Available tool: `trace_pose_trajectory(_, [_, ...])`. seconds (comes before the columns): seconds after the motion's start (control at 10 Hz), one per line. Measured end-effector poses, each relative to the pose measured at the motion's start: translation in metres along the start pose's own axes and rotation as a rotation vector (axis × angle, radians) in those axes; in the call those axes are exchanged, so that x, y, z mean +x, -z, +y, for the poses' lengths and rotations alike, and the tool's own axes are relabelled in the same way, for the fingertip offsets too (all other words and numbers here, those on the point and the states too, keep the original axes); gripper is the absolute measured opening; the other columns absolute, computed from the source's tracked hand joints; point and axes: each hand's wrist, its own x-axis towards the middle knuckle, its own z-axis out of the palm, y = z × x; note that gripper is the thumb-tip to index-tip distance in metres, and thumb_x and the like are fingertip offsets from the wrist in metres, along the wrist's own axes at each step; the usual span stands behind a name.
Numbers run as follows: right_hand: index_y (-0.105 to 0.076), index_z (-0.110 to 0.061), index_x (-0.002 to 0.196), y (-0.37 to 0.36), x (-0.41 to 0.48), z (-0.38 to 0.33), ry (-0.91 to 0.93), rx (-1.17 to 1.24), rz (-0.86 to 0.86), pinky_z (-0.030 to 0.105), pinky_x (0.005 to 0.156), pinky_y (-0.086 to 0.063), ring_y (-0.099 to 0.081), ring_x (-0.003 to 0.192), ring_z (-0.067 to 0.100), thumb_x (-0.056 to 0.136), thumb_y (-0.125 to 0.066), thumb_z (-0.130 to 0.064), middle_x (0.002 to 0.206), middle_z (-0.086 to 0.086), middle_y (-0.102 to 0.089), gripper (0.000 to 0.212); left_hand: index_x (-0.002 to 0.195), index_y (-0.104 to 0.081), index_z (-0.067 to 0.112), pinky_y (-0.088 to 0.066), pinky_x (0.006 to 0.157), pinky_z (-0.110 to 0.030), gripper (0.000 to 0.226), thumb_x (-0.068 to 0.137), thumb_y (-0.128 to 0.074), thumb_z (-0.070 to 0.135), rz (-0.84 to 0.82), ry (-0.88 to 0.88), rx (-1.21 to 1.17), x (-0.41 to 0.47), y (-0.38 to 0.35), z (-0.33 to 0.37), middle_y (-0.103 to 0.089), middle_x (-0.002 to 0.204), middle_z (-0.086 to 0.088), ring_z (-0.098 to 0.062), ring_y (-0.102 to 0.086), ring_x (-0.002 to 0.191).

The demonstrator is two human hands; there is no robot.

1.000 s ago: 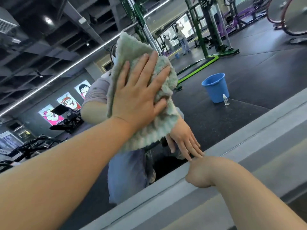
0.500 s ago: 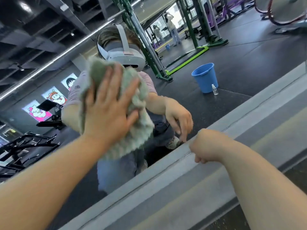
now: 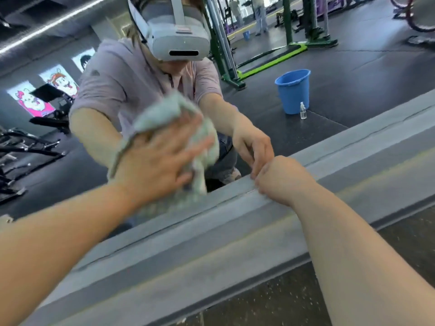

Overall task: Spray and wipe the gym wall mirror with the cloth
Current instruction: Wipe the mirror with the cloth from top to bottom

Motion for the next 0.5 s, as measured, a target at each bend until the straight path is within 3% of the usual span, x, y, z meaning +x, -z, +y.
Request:
trace_pose_trajectory(0.1, [-0.065,-0.010,0.110,-0.012,0.004,-0.019,0.025,0.076,-0.059,0.040,0.084,-0.055,-0.066,0.095,0.031,0.088,-0.050,-0.015,0.102,0.011,-0.069,0.027,0.151,-0.028,0.026,-0.005,0.115,-0.045,0.065,0.091,-0.042,0.047,0.151,0.328,0.045,0.019,0.005,-0.019,-0.023,0.158,-0.012,-0.026,-0.016,0.143])
trace_pose_trajectory(0.2, [-0.067,-0.008,0.083,-0.008,-0.002,-0.054,0.142,-0.182,-0.263,0.033,0.070,-0.056,-0.069,0.080,0.026,0.085,-0.052,-0.007,0.085,0.008,-0.071,0.015,0.144,-0.044,0.016,0.013,0.118,-0.039,0.063,0.083,-0.050,0.034,0.144,0.102,-0.022,0.010,-0.017,0.030,-0.039,0.150,-0.013,-0.027,-0.024,0.139])
trace_pose_trajectory(0.3, [-0.060,-0.012,0.078,-0.011,0.001,-0.063,0.145,-0.305,-0.381,0.028,0.063,-0.049,-0.060,0.070,0.023,0.088,-0.054,-0.008,0.081,0.006,-0.064,0.012,0.142,-0.043,0.009,0.012,0.119,-0.036,0.062,0.083,-0.052,0.026,-0.025,-0.158,-0.079,-0.034,-0.034,0.057,-0.039,0.150,-0.013,-0.027,-0.027,0.137])
trace_pose_trajectory(0.4, [-0.056,-0.018,0.090,-0.009,-0.001,-0.077,0.167,-0.477,-0.460,0.023,0.062,-0.047,-0.053,0.067,0.017,0.093,-0.055,-0.018,0.078,0.001,-0.055,0.003,0.145,-0.034,0.020,0.000,0.119,-0.036,0.058,0.091,-0.044,0.035,-0.024,-0.075,-0.038,-0.086,-0.027,0.020,-0.027,0.153,-0.008,-0.026,-0.022,0.142])
trace_pose_trajectory(0.5, [-0.057,-0.017,0.099,-0.012,-0.005,-0.088,0.165,-0.552,-0.482,0.028,0.067,-0.046,-0.051,0.074,0.019,0.094,-0.049,-0.014,0.082,0.002,-0.052,0.010,0.148,-0.032,0.030,-0.003,0.116,-0.048,0.062,0.093,-0.045,0.054,0.060,0.248,0.025,-0.096,-0.004,-0.029,-0.025,0.155,-0.014,-0.028,-0.015,0.147])
